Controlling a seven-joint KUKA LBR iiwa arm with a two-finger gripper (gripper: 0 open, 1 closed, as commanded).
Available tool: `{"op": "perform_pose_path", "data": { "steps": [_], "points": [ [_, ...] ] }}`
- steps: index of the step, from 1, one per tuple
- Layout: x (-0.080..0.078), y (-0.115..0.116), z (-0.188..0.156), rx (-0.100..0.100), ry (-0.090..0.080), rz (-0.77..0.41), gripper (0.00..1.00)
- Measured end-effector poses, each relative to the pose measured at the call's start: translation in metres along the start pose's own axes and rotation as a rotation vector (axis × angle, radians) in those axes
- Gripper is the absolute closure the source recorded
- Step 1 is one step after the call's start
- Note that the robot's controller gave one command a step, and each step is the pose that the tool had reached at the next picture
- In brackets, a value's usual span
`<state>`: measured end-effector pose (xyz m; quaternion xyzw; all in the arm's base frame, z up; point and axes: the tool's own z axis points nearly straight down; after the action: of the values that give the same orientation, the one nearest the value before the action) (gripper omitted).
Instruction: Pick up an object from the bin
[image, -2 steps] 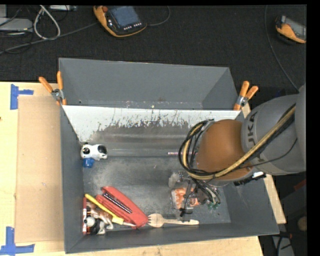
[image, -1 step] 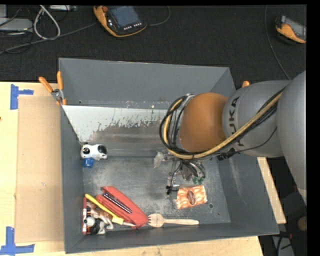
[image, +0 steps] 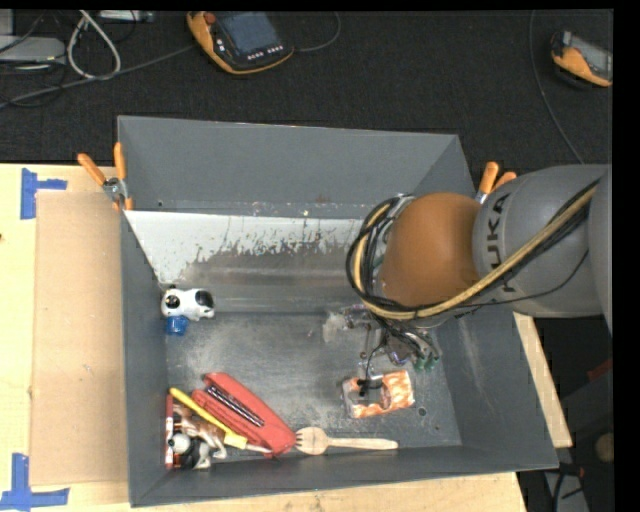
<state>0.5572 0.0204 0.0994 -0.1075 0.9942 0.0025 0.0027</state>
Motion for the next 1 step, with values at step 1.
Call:
{"op": "perform_pose_path", "data": {
  "steps": [1],
  "points": [
    [0.0259, -0.0215, 0.0179, 0.003, -0.008, -0.202, 0.0]
  ]
}}
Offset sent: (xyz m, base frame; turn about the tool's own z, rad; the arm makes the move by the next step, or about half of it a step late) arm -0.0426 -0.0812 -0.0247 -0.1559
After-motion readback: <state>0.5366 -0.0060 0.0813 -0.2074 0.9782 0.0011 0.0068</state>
